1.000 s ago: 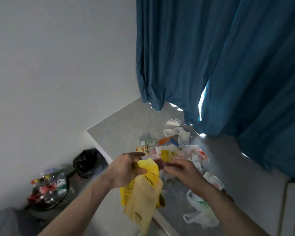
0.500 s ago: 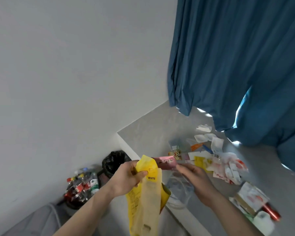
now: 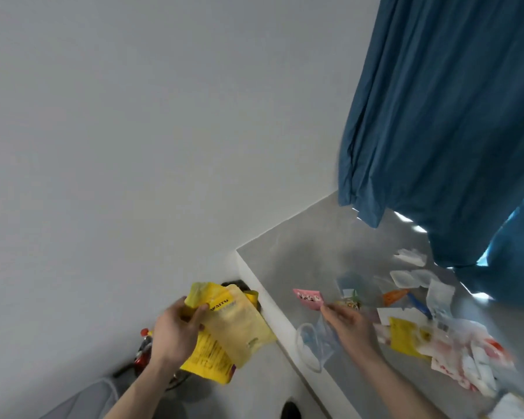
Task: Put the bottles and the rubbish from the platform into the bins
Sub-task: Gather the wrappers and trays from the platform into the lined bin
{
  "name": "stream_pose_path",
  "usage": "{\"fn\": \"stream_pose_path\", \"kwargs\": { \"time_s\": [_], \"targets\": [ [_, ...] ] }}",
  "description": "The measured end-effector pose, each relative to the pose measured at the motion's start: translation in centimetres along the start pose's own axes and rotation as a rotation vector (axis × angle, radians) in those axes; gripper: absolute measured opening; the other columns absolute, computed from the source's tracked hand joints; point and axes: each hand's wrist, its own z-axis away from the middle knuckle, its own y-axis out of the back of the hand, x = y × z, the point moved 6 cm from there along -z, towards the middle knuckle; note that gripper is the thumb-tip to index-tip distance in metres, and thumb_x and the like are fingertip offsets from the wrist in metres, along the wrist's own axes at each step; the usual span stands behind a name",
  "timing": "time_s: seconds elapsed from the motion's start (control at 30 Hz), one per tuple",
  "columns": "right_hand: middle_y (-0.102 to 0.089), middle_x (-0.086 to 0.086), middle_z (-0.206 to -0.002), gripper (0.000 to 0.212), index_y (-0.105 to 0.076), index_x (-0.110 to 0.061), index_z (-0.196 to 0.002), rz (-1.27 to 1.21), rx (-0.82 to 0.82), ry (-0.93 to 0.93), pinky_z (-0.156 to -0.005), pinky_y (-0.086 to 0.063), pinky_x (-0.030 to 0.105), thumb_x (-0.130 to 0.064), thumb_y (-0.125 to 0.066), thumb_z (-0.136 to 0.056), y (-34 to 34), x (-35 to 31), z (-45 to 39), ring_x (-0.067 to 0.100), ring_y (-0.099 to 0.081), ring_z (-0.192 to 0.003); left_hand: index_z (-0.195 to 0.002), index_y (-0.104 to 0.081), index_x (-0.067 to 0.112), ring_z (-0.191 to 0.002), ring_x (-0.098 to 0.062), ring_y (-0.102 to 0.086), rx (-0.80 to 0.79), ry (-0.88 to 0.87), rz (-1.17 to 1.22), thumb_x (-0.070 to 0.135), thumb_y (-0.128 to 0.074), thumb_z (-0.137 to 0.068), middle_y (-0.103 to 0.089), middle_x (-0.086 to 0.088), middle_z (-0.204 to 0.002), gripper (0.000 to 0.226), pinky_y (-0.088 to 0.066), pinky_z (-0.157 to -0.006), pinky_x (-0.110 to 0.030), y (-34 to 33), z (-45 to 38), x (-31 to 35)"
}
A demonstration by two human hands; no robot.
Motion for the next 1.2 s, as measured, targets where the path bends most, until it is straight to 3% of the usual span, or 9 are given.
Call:
{"fn": "stream_pose_path", "kwargs": {
  "time_s": [0.17,0.33,0.43,0.63,0.83,0.97,1.03,1.1,1.2],
  "targets": [
    [-0.076,-0.013,-0.072,0.009,-0.080,-0.024,-0.080,0.057,-0.052,-0.026,-0.055,-0.047,0.012,-0.032,-0.080,-0.084,-5.3,-0.8,-6.0,-0.005,-0.067,-0.065,-0.079,-0.066,0.022,-0.060,-0.002,-0.066,0.139,0.092,-0.037,0.035,-0.070,-0.093,-0.071,0.011,-0.061,0.020,-0.049,-0.061,-0.030,2.0,-4.8,-2.4],
    [-0.076,-0.010,-0.072,0.016,-0.078,-0.024,-0.079,0.063,-0.008,-0.085,-0.059,-0.051,0.025,-0.040,-0.081,-0.081,-8.7,-1.2,-10.0,0.005,-0.071,-0.069,-0.077,-0.065,0.019,-0.067,-0.011,-0.067,0.160,0.157,-0.033,0.035,-0.070,-0.092,-0.071,0.006,-0.062,0.022,-0.049,-0.062,-0.031,2.2,-9.6,-5.0],
    [-0.076,-0.007,-0.072,0.020,-0.078,-0.021,-0.082,0.067,0.040,-0.135,-0.059,-0.052,0.026,-0.040,-0.081,-0.081,-10.5,-1.2,-11.3,0.014,-0.073,-0.071,-0.074,-0.063,0.018,-0.068,-0.018,-0.067,0.109,0.183,-0.050,0.036,-0.070,-0.092,-0.070,0.003,-0.064,0.027,-0.054,-0.067,-0.040,1.5,-13.7,-7.3],
    [-0.075,-0.005,-0.070,0.025,-0.077,-0.021,-0.082,0.062,0.185,-0.249,-0.059,-0.055,0.032,-0.046,-0.082,-0.079,-15.2,-0.3,-12.4,0.019,-0.073,-0.069,-0.075,-0.065,0.022,-0.066,-0.016,-0.063,-0.114,0.165,-0.122,0.030,-0.071,-0.090,-0.069,0.006,-0.064,0.018,-0.052,-0.065,-0.037,-1.4,-22.6,-11.2],
    [-0.075,-0.005,-0.069,0.016,-0.076,-0.023,-0.083,0.086,0.233,-0.365,-0.069,-0.058,0.041,-0.038,-0.081,-0.081,-21.2,2.6,-13.2,0.016,-0.073,-0.069,-0.092,-0.064,0.024,-0.074,-0.019,-0.061,-0.361,0.145,-0.233,0.034,-0.065,-0.094,-0.070,0.007,-0.078,0.011,-0.041,-0.064,-0.034,-7.8,-30.2,-16.8],
    [-0.075,-0.007,-0.069,0.014,-0.076,-0.023,-0.080,0.077,0.236,-0.412,-0.066,-0.055,0.034,-0.036,-0.081,-0.081,-24.9,5.7,-14.7,0.010,-0.072,-0.068,-0.090,-0.063,0.022,-0.081,-0.024,-0.065,-0.423,0.185,-0.245,0.029,-0.061,-0.096,-0.072,0.003,-0.080,0.010,-0.048,-0.070,-0.035,-13.4,-34.2,-21.8],
    [-0.075,-0.007,-0.070,0.012,-0.076,-0.026,-0.081,0.071,0.230,-0.445,-0.066,-0.054,0.034,-0.036,-0.082,-0.080,-26.3,8.5,-16.0,0.012,-0.072,-0.069,-0.099,-0.067,0.020,-0.090,-0.027,-0.067,-0.418,0.237,-0.232,0.037,-0.059,-0.092,-0.075,0.002,-0.088,0.020,-0.051,-0.076,-0.036,-16.9,-36.4,-25.8],
    [-0.075,-0.009,-0.072,0.011,-0.075,-0.029,-0.082,0.087,0.193,-0.470,-0.065,-0.055,0.033,-0.039,-0.081,-0.080,-27.7,11.0,-17.4,0.010,-0.071,-0.069,-0.110,-0.067,0.016,-0.097,-0.029,-0.068,-0.357,0.273,-0.210,0.054,-0.052,-0.085,-0.076,-0.001,-0.099,0.047,-0.054,-0.083,-0.040,-20.4,-38.9,-29.9],
    [-0.075,-0.010,-0.075,0.011,-0.075,-0.027,-0.082,0.082,0.203,-0.471,-0.064,-0.055,0.031,-0.037,-0.080,-0.080,-29.4,15.3,-19.8,0.008,-0.071,-0.070,-0.098,-0.066,0.019,-0.090,-0.031,-0.067,-0.280,0.310,-0.197,0.046,-0.056,-0.092,-0.076,-0.002,-0.090,0.029,-0.054,-0.079,-0.040,-24.9,-41.2,-32.6]
  ]
}}
